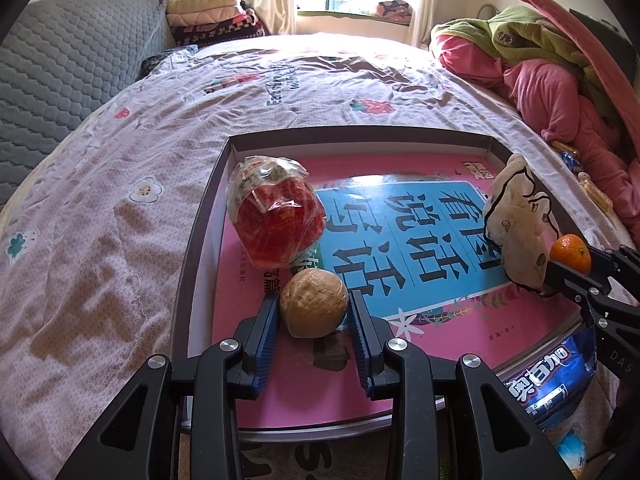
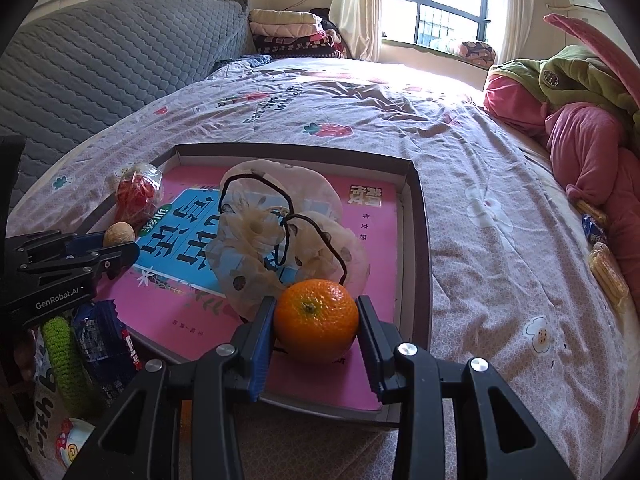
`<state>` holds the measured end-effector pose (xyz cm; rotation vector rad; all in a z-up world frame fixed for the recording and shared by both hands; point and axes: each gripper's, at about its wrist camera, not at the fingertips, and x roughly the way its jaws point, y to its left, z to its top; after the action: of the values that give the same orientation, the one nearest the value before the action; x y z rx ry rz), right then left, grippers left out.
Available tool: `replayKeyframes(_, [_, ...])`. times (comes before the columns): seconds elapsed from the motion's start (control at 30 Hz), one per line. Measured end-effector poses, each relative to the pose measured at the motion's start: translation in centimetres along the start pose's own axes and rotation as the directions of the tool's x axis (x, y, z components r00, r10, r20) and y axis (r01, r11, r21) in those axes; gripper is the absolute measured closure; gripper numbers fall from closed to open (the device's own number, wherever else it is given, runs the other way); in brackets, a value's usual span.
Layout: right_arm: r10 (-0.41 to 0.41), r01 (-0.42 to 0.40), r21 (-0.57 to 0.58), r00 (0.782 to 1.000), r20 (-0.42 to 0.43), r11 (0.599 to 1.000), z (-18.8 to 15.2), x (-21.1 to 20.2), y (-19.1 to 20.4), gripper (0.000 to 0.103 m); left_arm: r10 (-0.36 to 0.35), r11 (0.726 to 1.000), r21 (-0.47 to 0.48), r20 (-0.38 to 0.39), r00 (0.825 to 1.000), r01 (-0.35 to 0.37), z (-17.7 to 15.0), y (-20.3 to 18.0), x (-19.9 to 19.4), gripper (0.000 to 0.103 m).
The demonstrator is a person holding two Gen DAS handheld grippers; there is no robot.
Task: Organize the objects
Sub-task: 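Lower the brown ball onto the book while the right gripper lowers the orange into the box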
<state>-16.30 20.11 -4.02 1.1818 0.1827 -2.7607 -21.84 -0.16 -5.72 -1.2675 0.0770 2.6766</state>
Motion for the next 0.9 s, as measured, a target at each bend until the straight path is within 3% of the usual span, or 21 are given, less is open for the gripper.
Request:
replayKeyframes(0.1, [-0.008,0.009,-0.039,1.0,0.018,0.999,0.0,-0.2,0.8,0.063,-0.007,1.0,-0.005,-0.003,1.0,0.007,0.0,0.1,0.0,0.069])
replayKeyframes(0.2, [0.038,-0.038,0.003,0.999,0.006,0.999,0.0,0.0,0.4,0.063,-0.012,1.0,-0.008,-0.01,1.0,0.012,0.0,0.2,-0.1,0.068])
replayKeyframes(0.43, [0.058,-0.058,0.046,0.998,-0.006,0.997,-0.1,0.2,-0.3,0.063,-0.005,1.0,-0.025,-0.034,0.999,0.004,0.1,0.3,-0.2,0.068])
replayKeyframes(0.77, [0.043,-0.042,0.041,0.999,-0.009,0.998,-0.2,0.0,-0.1,0.062,-0.009,1.0,-0.023,-0.028,1.0,0.009,0.2,0.3,-0.4,0.068])
replayKeyframes(0.9, [0.026,-0.026,0.035,1.0,-0.011,0.999,-0.2,-0.1,-0.1,0.057,-0.004,1.0,-0.024,-0.018,1.0,0.003,0.2,0.3,-0.7,0.068])
